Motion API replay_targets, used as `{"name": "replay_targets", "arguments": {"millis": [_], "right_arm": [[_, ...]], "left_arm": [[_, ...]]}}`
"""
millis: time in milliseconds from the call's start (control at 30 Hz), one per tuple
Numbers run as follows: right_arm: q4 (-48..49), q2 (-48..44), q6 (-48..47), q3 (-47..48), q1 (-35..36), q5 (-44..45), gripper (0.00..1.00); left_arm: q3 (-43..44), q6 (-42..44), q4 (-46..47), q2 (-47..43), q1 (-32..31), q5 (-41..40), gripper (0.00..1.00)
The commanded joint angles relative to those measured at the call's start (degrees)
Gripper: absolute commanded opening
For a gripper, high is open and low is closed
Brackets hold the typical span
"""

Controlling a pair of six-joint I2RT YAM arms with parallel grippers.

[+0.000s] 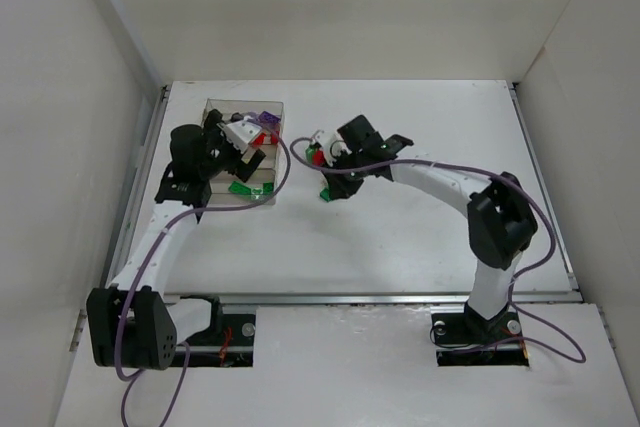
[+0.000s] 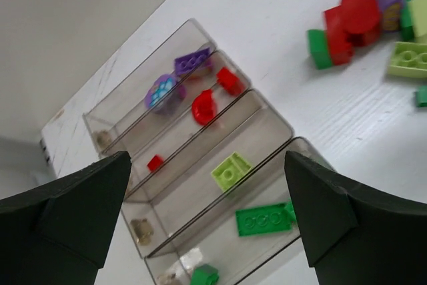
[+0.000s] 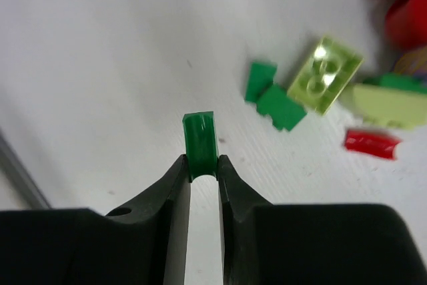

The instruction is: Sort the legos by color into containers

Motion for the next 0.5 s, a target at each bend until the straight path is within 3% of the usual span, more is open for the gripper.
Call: {"name": "replay_targets", "arguments": {"millis": [0, 167, 467], "right_arm": [[3.41, -7.81, 4.89, 8.25, 0.59, -8.31, 0.00], [12.63, -8.52, 12.28, 11.95, -0.20, -15.69, 0.00], [19.86, -9.57, 20.90, 9.23, -4.59, -23.27, 0.00]], "left_arm": [[0.50, 4.07, 1.06, -3.33, -2.64, 10.06, 0.99], [1.03, 5.82, 4.86, -2.81, -8.78, 10.60, 0.99], [2.17, 7.68, 8.26, -2.28, -11.08, 17.19, 0.99]]}}
